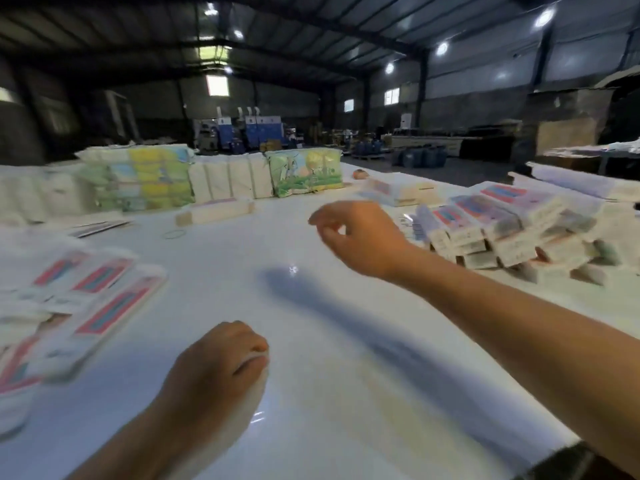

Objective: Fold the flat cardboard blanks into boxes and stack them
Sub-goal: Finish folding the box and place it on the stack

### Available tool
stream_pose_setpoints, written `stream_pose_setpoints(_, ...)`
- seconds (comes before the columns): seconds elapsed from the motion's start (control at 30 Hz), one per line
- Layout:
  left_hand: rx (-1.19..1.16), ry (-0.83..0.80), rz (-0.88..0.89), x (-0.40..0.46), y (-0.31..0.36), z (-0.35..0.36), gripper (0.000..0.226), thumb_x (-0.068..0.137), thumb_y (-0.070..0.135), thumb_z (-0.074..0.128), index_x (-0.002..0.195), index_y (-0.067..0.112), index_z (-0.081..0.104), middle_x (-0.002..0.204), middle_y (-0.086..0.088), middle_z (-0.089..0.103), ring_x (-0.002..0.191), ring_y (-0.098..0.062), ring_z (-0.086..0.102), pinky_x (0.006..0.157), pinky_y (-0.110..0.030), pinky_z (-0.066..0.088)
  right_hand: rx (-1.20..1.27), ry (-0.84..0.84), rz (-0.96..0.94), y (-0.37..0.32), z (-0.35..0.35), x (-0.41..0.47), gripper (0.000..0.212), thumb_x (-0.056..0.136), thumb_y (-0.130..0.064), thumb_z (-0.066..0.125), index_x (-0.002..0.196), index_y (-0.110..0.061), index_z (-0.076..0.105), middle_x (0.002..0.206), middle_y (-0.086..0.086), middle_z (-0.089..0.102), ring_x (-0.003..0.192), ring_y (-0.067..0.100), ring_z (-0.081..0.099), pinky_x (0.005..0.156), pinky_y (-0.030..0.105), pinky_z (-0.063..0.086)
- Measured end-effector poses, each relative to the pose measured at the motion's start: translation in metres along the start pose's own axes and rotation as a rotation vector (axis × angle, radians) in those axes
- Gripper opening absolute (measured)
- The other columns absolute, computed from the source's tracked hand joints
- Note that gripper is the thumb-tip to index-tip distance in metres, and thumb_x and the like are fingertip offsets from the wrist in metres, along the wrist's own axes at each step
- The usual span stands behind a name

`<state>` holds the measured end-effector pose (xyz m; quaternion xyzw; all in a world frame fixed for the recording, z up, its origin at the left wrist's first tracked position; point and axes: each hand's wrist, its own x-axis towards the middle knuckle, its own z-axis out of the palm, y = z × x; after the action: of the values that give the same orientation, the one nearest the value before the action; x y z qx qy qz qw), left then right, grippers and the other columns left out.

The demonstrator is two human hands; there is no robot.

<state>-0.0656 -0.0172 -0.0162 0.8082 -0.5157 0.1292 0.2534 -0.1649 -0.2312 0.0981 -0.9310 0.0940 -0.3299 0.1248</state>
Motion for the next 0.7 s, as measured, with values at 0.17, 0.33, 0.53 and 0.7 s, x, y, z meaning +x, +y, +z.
stream_pose_setpoints(0.17, 0.108, -0.102, -0.047, -0.001, 0.011, -0.013, 0.06, 0.076, 0.044, 0.02, 0.092, 0.013, 0.069, 0.096, -0.003, 0.064, 0.095, -0.019, 0.054, 0.084, -0.035, 0.04, -0.157, -0.388, -0.045, -0.041, 0.101, -0.049, 0.02, 0.091, -0.024, 0.047, 0.096, -0.019, 0.066, 0.106, 0.004, 0.061, 0.101, 0.027, 0.053, 0.071, 0.029, 0.039)
stream_pose_setpoints(0.33, 0.022, -0.051, -0.031, 0.0, 0.007, -0.004, 0.028, 0.094, 0.025, 0.047, 0.102, 0.009, 0.069, 0.104, -0.01, 0.063, 0.099, -0.024, 0.054, 0.087, -0.038, 0.042, -0.067, -0.298, -0.064, -0.031, 0.111, -0.058, 0.024, 0.094, -0.024, 0.047, 0.103, -0.022, 0.069, 0.112, -0.004, 0.061, 0.105, 0.02, 0.051, 0.084, 0.031, 0.044)
stream_pose_setpoints(0.53, -0.022, -0.116, -0.253, 0.034, -0.035, -0.047, 0.022, 0.091, 0.022, 0.047, 0.095, 0.014, 0.067, 0.099, -0.006, 0.065, 0.088, -0.024, 0.058, 0.075, -0.034, 0.047, -0.053, -0.224, -0.102, -0.031, 0.112, -0.06, 0.016, 0.091, -0.019, 0.058, 0.091, -0.022, 0.073, 0.097, -0.004, 0.065, 0.093, 0.022, 0.056, 0.076, 0.035, 0.048)
stream_pose_setpoints(0.7, 0.358, -0.098, -0.661, 0.053, -0.121, -0.081, 0.04, 0.087, 0.037, 0.048, 0.122, 0.017, 0.052, 0.125, -0.008, 0.048, 0.116, -0.028, 0.043, 0.088, -0.039, 0.039, -0.005, -0.185, -0.104, -0.032, 0.112, -0.061, 0.014, 0.086, -0.014, 0.063, 0.078, -0.02, 0.072, 0.088, -0.007, 0.064, 0.085, 0.024, 0.058, 0.069, 0.034, 0.045)
